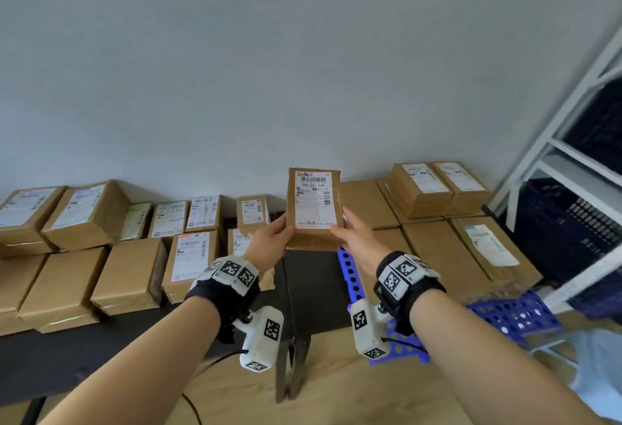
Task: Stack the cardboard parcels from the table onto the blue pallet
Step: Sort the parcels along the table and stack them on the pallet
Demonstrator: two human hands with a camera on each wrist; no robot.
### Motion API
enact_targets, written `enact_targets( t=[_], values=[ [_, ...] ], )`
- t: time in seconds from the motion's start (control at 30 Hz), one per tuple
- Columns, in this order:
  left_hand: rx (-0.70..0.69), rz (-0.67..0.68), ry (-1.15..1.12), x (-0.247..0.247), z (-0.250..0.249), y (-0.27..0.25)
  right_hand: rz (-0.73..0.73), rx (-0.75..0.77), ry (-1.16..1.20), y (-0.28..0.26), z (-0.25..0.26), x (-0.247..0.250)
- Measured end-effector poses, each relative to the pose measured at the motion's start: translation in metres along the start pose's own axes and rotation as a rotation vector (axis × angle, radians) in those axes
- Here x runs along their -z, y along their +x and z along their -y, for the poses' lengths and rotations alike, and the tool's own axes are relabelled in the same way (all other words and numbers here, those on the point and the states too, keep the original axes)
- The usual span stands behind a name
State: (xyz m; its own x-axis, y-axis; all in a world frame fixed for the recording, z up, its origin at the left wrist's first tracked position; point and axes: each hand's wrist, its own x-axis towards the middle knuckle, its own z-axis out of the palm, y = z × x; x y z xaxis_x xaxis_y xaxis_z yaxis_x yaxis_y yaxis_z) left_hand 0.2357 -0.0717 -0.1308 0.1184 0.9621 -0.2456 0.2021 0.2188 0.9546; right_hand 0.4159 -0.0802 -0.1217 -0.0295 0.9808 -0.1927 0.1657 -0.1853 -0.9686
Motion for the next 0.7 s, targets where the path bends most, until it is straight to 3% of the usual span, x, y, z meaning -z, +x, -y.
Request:
enact_targets(
  t=[0.37, 0.7],
  values=[
    [0.034, 0.064, -0.042, -0.111, -0.019, 0.057, -0.111, -0.050, -0.010, 0.023, -0.020, 0.113],
    [0.110, -0.046, -0.064, -0.171, -0.022, 0.117, -0.004, -0.070, -0.136, 0.088, -0.030, 0.180]
  ],
)
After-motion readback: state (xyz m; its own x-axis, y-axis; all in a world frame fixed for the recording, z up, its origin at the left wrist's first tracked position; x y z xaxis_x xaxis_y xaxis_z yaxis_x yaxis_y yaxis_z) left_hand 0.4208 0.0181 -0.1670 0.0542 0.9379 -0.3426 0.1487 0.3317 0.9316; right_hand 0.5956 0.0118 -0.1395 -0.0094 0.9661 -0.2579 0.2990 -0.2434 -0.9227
